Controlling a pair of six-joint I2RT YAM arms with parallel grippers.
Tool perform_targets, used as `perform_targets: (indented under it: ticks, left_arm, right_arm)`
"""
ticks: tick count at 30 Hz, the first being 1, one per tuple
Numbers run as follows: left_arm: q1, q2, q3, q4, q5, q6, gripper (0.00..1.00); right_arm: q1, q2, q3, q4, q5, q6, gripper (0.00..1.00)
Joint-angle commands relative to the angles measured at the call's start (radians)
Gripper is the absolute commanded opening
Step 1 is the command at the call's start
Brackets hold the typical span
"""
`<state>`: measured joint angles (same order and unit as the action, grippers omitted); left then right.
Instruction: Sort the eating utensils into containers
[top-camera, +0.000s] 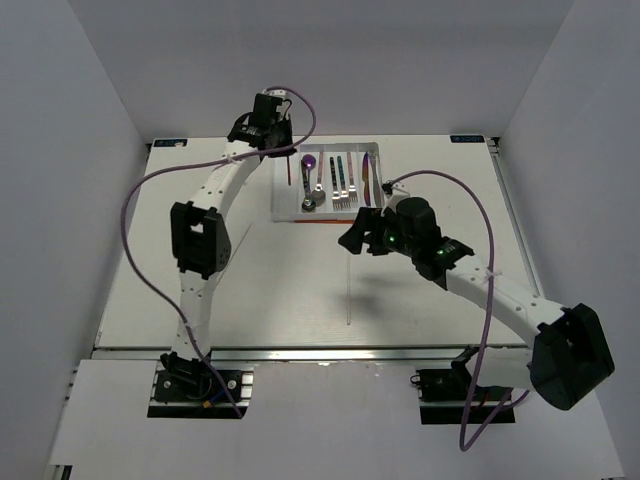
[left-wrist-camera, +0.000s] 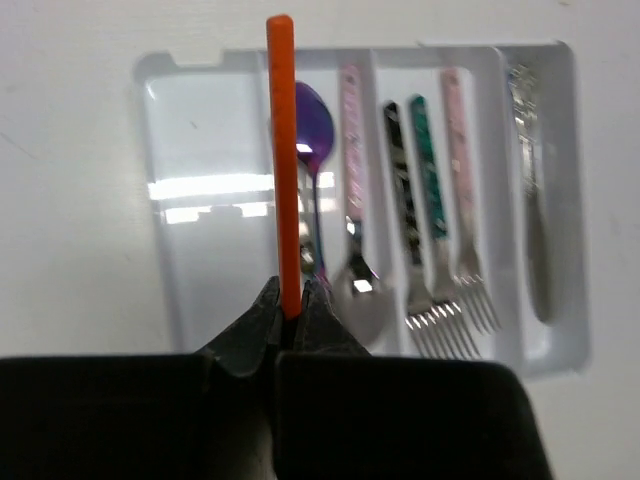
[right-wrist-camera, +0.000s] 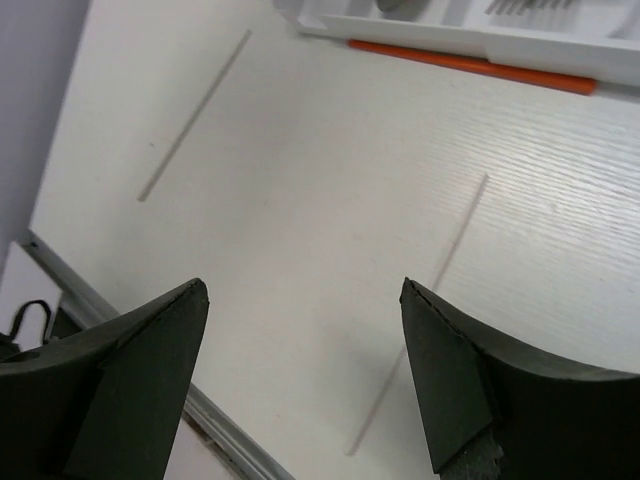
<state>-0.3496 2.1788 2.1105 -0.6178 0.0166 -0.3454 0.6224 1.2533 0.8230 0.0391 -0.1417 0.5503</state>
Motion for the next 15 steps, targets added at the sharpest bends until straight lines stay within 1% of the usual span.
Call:
perform_targets:
  ticks: [1, 2, 3, 4, 5, 7, 8, 10, 15]
  left_arm:
    - [0.055, 0.171, 0.306, -0.312, -0.06, 0.141, 0.0]
    - [0.066, 0.243, 0.394, -0.306, -0.049, 0.144, 0.0]
    - [0.084, 0.251, 0.384, -0.277, -0.018, 0.151, 0.0]
    - [0.09, 0.243, 0.338, -0.228, 0.02, 0.152, 0.03]
    - [0.093, 0.216, 0.23, -0.135, 0.035, 0.152, 0.04]
    - [0.093, 0.191, 0.137, -0.053, 0.089, 0.157, 0.04]
    - [0.093, 0.194, 0.106, -0.016, 0.092, 0.151, 0.04]
    - [0.093, 0.22, 0.112, 0.003, 0.13, 0.155, 0.03]
    - [0.095, 0.251, 0.125, 0.029, 0.146, 0.131, 0.03]
  right_arm:
    - [0.002, -0.061, 0.024, -0.126, 0.096, -0.102, 0.83]
    - [0.002, -0.071, 0.015, -0.134, 0.109, -0.11, 0.84]
    - [0.0, -0.089, 0.002, -0.142, 0.116, -0.118, 0.89]
    - [0.002, -0.098, -0.017, -0.16, 0.125, -0.13, 0.89]
    - [0.002, -0.107, -0.028, -0.163, 0.139, -0.133, 0.89]
    - [0.002, -0.135, -0.068, -0.159, 0.139, -0.136, 0.89]
    - [0.002, -0.147, -0.076, -0.157, 0.168, -0.136, 0.89]
    - [0.0, -0.152, -0.088, -0.16, 0.166, -0.139, 0.89]
    - [0.002, -0.12, -0.096, -0.147, 0.151, -0.133, 0.89]
